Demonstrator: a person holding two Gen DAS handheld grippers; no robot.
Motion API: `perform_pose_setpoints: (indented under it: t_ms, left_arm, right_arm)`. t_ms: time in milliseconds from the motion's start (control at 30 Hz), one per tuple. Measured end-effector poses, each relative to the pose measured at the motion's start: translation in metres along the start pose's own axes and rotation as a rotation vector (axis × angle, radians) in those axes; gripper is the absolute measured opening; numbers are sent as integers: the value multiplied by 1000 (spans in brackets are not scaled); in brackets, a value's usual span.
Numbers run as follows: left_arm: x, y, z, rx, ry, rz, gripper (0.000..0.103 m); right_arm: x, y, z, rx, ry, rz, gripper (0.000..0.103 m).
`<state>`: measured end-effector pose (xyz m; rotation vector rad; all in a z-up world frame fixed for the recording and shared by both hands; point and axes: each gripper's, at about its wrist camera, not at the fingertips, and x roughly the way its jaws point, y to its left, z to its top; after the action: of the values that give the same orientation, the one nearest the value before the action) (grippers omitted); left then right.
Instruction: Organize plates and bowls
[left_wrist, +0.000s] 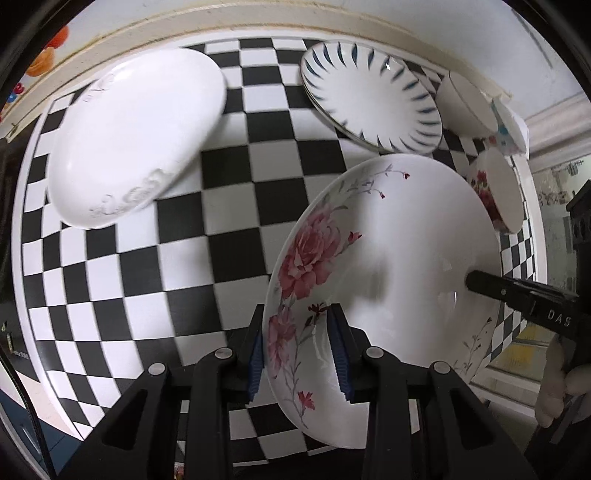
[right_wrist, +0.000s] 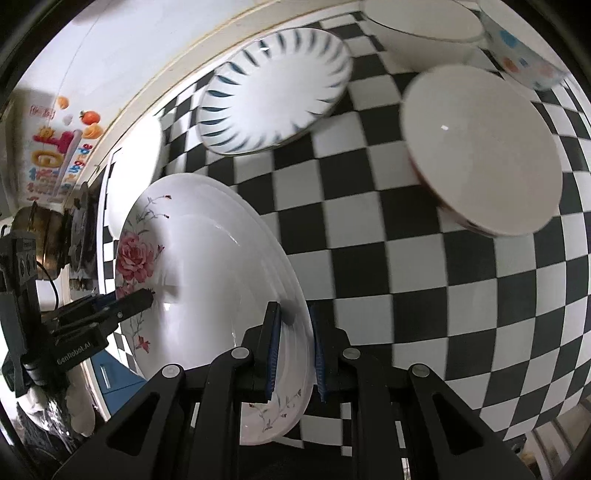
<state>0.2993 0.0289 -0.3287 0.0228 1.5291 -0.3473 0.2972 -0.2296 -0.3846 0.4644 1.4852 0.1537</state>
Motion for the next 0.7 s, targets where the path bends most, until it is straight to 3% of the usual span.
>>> perform_pose_setpoints:
  t_ms: [300, 700]
  left_arm:
    - [34, -9, -1, -18, 57, 22, 29]
    - [43, -12, 0, -67, 57, 49, 29]
  right_arm:
    - [22, -21, 5, 9, 38, -13, 18]
    - [34, -32, 9, -23, 76, -15, 18]
